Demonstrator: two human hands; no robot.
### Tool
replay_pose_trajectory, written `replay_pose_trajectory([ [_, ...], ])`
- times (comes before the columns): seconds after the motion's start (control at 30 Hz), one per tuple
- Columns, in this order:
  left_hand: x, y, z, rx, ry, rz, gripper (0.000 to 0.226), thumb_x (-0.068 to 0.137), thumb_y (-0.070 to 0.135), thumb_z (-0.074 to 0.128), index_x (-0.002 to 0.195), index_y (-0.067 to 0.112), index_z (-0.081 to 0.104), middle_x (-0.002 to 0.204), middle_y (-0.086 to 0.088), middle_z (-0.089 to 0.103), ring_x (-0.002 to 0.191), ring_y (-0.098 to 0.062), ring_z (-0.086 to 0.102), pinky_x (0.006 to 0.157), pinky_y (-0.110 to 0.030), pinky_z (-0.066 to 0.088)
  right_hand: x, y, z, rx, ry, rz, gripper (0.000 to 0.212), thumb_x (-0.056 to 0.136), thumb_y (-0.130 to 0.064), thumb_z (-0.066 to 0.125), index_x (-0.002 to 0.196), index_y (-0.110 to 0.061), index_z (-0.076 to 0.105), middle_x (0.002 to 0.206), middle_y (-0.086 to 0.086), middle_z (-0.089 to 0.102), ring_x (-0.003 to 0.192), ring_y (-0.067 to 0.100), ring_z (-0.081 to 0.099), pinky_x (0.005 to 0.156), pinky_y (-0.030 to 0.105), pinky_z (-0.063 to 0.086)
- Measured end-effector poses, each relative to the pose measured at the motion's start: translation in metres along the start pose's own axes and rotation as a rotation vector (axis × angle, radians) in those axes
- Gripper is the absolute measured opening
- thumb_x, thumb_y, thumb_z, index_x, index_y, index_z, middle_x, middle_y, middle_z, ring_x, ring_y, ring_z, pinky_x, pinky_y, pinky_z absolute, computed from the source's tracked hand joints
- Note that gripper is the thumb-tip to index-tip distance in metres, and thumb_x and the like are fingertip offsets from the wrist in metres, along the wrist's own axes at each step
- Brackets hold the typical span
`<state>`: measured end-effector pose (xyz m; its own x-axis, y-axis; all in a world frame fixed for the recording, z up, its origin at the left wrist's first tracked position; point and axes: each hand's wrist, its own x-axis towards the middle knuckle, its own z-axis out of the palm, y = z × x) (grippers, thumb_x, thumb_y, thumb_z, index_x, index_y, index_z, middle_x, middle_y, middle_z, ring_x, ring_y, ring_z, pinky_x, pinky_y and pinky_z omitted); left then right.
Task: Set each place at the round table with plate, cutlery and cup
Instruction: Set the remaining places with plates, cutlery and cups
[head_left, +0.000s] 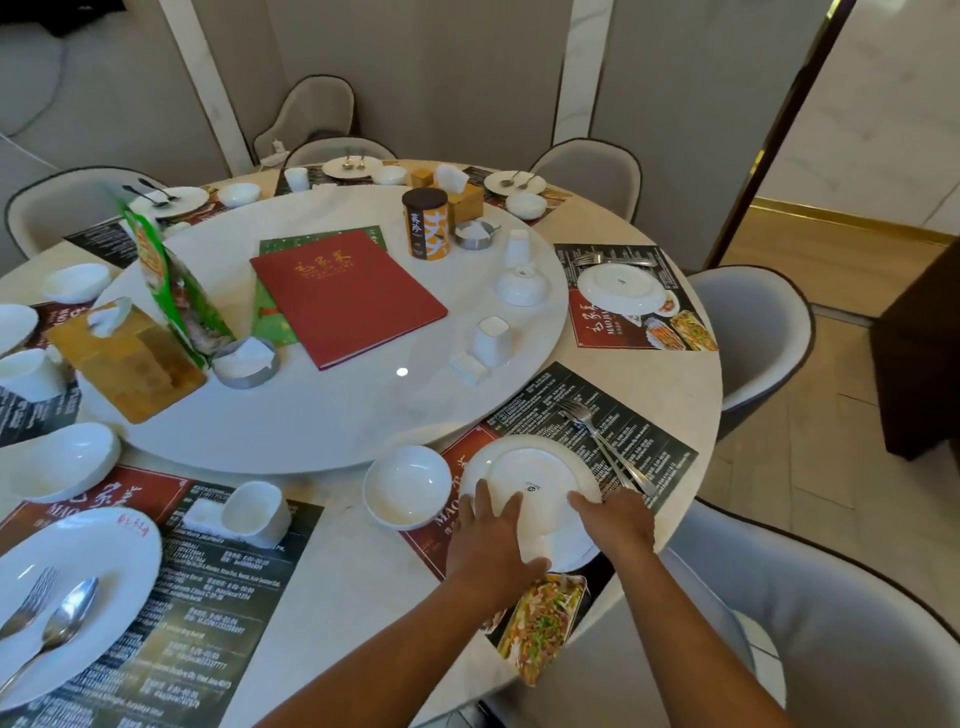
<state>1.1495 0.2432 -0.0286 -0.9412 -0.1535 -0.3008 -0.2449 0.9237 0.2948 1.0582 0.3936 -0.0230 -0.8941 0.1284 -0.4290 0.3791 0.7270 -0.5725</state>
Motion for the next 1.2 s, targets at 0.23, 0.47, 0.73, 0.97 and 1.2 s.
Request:
replay_pose_trajectory([
  [0.23, 0.003, -0.017, 0.005, 0.117, 0.043, 0.099, 0.097, 0.083, 0.074, 0.056, 0.157, 0.04, 0.003, 0.167, -0.009, -0.007, 0.152, -0.039, 0.003, 0.114, -0.047, 0.036, 0.029, -0.008, -0.003, 0.269, -0.153, 0.237, 0.08, 0.059, -0.039, 0.094, 0.123, -0.002, 0.062, 0.123, 0.012, 0.065, 0.11, 0.032, 0.061, 0.098, 0.045, 0.053],
  [0.47, -0.001, -0.017, 0.005, 0.102, 0.049, 0.128, 0.099, 0.083, 0.069, 0.059, 0.157, 0.039, -0.001, 0.167, -0.009, -0.01, 0.152, -0.04, -0.001, 0.114, -0.049, 0.036, 0.039, -0.004, -0.003, 0.356, -0.223, 0.315, 0.104, 0.022, -0.036, 0.09, 0.116, -0.002, 0.063, 0.116, 0.01, 0.066, 0.102, 0.03, 0.061, 0.084, 0.039, 0.053],
  [0.73, -0.011, -0.01, 0.012, 0.159, 0.102, 0.119, 0.086, 0.092, 0.044, 0.057, 0.157, 0.039, 0.0, 0.166, -0.014, -0.009, 0.151, -0.041, 0.004, 0.111, -0.052, 0.037, 0.034, 0.001, -0.018, 0.382, -0.307, 0.234, 0.06, 0.068, -0.022, 0.088, 0.117, -0.003, 0.058, 0.114, 0.012, 0.064, 0.099, 0.028, 0.06, 0.065, 0.032, 0.048],
  [0.97, -0.035, 0.015, 0.03, 0.389, 0.287, 0.122, 0.077, 0.081, 0.041, 0.076, 0.148, 0.024, 0.044, 0.142, -0.019, 0.055, 0.116, -0.04, 0.062, 0.085, -0.051, 0.058, 0.021, 0.023, -0.054, 0.225, -0.366, -0.192, 0.085, 0.082, -0.035, 0.079, 0.153, -0.033, 0.033, 0.143, 0.002, 0.046, 0.12, 0.029, 0.055, 0.051, 0.027, 0.053],
  [1.2, -0.066, 0.067, 0.002, 0.35, 0.432, -0.048, 0.065, 0.089, 0.025, 0.07, 0.149, 0.023, 0.044, 0.135, -0.009, 0.064, 0.113, -0.037, 0.065, 0.08, -0.047, 0.058, 0.013, 0.034, -0.092, 0.17, -0.364, -0.427, 0.046, 0.087, -0.054, 0.066, 0.128, -0.033, 0.064, 0.121, 0.003, 0.066, 0.101, 0.026, 0.068, 0.059, 0.028, 0.058],
])
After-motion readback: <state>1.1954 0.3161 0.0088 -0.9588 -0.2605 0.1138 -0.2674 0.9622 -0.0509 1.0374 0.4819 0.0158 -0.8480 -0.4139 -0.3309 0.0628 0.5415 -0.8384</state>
